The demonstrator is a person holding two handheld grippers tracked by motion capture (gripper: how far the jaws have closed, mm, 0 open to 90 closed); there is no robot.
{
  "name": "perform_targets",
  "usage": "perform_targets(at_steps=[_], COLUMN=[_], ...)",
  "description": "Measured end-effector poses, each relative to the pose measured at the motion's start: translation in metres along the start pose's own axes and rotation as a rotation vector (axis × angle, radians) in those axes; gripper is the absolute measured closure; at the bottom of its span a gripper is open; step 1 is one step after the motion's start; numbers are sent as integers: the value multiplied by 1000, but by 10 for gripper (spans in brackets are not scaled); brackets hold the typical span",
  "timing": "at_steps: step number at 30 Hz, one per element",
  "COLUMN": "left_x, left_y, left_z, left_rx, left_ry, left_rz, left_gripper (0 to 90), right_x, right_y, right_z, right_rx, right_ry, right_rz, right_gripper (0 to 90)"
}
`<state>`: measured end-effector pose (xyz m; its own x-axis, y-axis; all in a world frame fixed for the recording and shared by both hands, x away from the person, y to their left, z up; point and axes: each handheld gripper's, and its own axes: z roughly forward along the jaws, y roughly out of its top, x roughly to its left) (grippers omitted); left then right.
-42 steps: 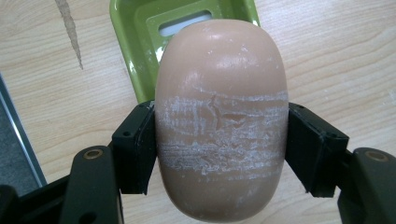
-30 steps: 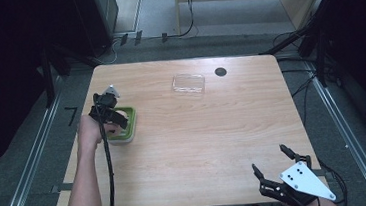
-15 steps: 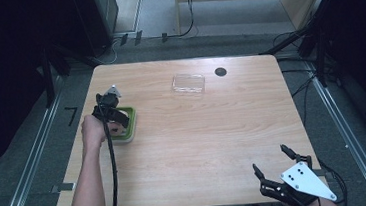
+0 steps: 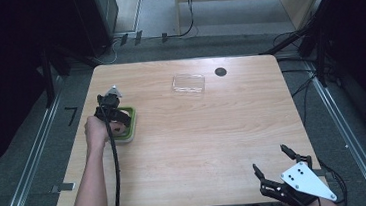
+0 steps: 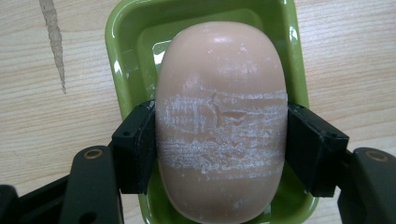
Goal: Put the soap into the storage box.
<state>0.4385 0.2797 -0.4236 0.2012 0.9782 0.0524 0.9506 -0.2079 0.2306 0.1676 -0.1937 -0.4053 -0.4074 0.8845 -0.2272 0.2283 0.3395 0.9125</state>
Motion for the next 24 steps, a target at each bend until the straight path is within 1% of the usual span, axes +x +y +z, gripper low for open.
perform_targets(at_steps=[5,9,14,20,22,24], left_x=[0,0,2,2,2,1], left_y=[0,0,-1,-1,0,0], left_z=[6,7,7,7,5,3], left_rx=[10,12,16,7,-7,-10], left_ry=[-3,-1,-17,-8,-7,-7], left_rz=[-6,-6,-14,-18,-17,-12], left_gripper=[336,336,334,332,316,304], right_x=[0,0,0,0,0,0], right_y=[0,0,0,0,0,0], right_z=[0,0,0,0,0,0], right_rx=[-1,0,-1,-1,-2,-1], right_ry=[-1,2,0,-1,-1,0], right_rz=[3,0,2,2,2,2], right_gripper=[133,133,133,133,133,133])
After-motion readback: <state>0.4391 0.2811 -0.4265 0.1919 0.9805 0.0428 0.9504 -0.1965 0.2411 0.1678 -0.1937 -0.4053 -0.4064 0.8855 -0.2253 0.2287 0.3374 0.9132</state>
